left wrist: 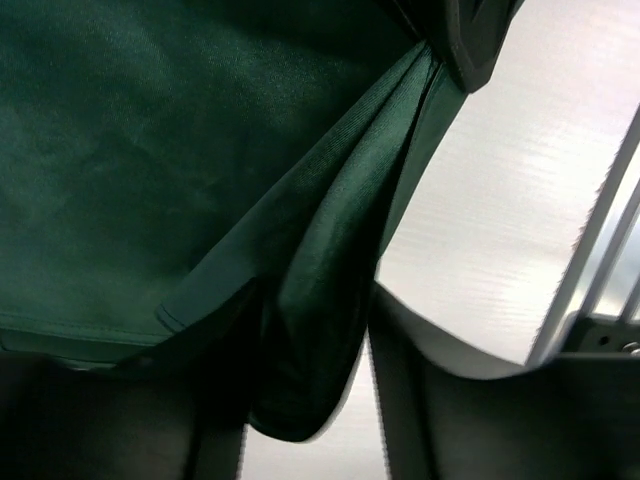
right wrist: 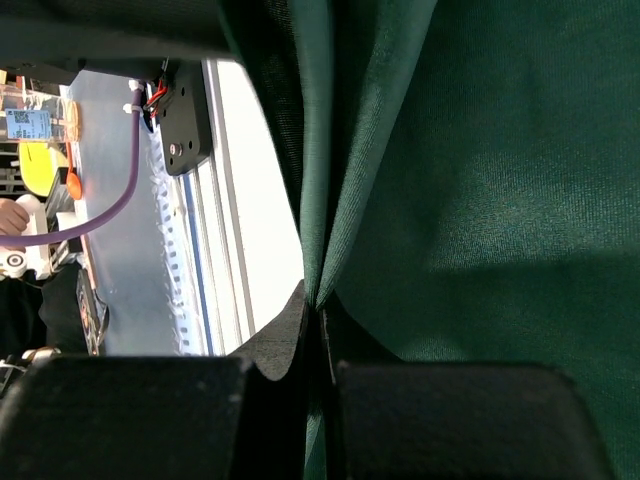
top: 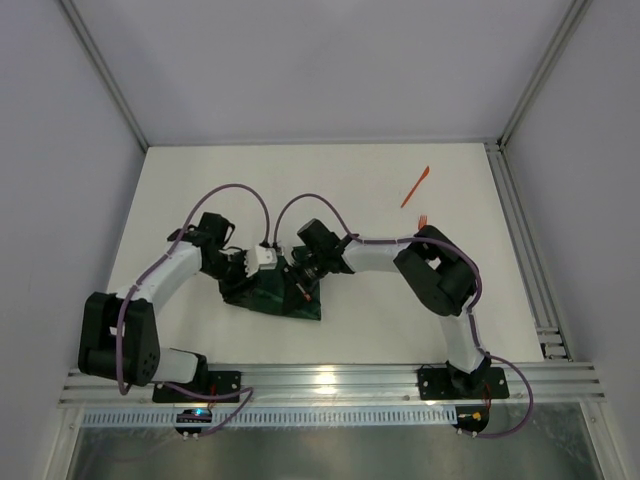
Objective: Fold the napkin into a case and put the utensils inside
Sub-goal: Smooth out the lower triangle-folded napkin at the center of the board.
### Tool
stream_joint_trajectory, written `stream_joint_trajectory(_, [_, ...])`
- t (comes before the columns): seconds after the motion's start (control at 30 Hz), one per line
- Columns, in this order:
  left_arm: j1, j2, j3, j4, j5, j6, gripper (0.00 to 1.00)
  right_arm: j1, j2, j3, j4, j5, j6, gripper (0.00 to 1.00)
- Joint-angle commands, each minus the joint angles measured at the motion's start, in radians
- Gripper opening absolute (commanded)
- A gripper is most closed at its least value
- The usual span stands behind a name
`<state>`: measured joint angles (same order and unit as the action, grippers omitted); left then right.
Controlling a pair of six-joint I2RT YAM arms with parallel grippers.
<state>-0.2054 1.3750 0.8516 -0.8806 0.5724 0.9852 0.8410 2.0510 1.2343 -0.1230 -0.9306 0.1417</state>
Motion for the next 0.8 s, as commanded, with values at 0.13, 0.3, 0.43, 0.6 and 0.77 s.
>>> stream_joint_trajectory(0.13, [-0.002,0.039,0.001,0.034,-0.013,-0.003,0.20,-0.003,0.017,0.036,0.003,-0.037,-0.001,0.04])
stream_joint_trajectory(0.3, [0.004,0.030,0.001,0.046,0.010,-0.046,0.00,-0.003,0.015,0.033,-0.007,-0.027,-0.017,0.04])
stream_joint_trajectory(0.43, [0.040,0.033,0.007,0.023,0.021,-0.054,0.00,-0.006,0.003,0.002,0.019,-0.022,-0.022,0.15])
stream_joint_trajectory(0.6, [0.115,0.071,0.013,0.000,0.052,-0.054,0.00,-0.016,-0.037,-0.079,0.111,-0.031,-0.010,0.41])
stream_joint_trajectory(0.77, [0.143,0.095,0.030,-0.038,0.095,-0.033,0.00,-0.039,-0.061,-0.131,0.160,-0.053,0.013,0.46])
